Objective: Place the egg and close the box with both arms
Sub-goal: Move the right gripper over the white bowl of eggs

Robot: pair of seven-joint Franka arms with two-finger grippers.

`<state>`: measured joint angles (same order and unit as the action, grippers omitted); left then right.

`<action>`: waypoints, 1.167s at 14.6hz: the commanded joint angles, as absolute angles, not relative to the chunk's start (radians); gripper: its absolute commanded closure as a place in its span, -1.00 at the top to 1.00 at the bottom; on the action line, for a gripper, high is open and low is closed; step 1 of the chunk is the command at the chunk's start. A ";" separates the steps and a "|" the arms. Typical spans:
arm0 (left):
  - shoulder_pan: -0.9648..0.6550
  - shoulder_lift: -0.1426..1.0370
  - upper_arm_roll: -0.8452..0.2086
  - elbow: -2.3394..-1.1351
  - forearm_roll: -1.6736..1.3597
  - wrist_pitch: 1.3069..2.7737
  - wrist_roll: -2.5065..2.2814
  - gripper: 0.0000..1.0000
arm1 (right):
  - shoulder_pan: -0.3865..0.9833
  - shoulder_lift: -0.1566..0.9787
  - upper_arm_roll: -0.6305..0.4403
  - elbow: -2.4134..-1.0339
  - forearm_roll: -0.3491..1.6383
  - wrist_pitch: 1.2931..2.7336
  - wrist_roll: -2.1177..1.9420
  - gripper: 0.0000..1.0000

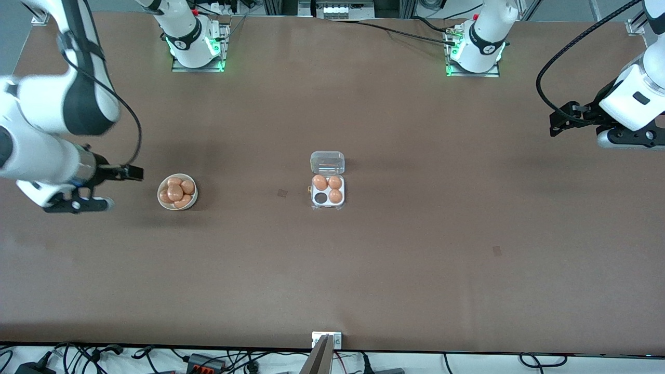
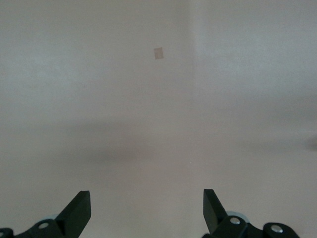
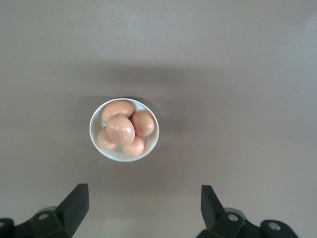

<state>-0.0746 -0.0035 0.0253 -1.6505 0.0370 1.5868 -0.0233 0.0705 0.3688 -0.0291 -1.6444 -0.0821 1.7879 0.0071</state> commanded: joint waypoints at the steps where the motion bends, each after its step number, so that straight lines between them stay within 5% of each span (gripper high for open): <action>1: -0.069 -0.012 0.021 -1.646 0.023 1.572 -0.005 1.00 | 0.086 0.438 -0.032 -1.637 -0.064 1.825 0.017 1.00; 9: -0.069 -0.012 0.023 -1.646 0.023 1.572 -0.005 1.00 | 0.109 0.586 -0.031 -1.641 -0.021 1.922 0.014 1.00; 17: -0.069 -0.012 0.021 -1.646 0.023 1.572 -0.005 1.00 | 0.118 0.609 -0.031 -1.635 -0.018 1.927 0.017 0.91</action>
